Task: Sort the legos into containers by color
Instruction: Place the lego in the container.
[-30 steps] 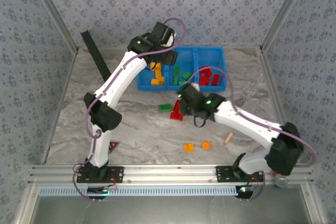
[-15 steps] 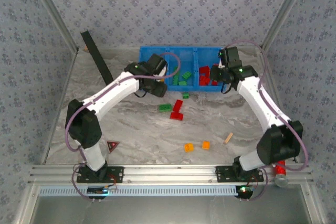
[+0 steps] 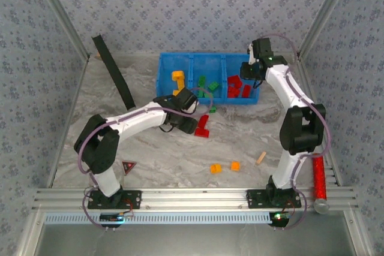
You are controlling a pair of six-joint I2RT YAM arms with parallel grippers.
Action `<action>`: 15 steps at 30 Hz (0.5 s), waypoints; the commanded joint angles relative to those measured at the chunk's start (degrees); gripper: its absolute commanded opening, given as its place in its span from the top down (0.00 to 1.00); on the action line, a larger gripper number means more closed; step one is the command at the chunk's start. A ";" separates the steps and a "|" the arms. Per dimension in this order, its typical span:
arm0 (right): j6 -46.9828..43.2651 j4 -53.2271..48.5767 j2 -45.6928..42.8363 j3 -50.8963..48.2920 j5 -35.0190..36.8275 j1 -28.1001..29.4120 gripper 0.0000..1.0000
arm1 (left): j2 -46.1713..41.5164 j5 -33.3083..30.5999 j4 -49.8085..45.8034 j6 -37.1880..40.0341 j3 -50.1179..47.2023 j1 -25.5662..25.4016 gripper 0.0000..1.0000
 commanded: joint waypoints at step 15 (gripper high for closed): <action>-2.67 -2.43 9.17 4.84 -1.55 0.08 0.51 | 6.49 -1.68 12.36 12.55 -2.20 2.31 0.32</action>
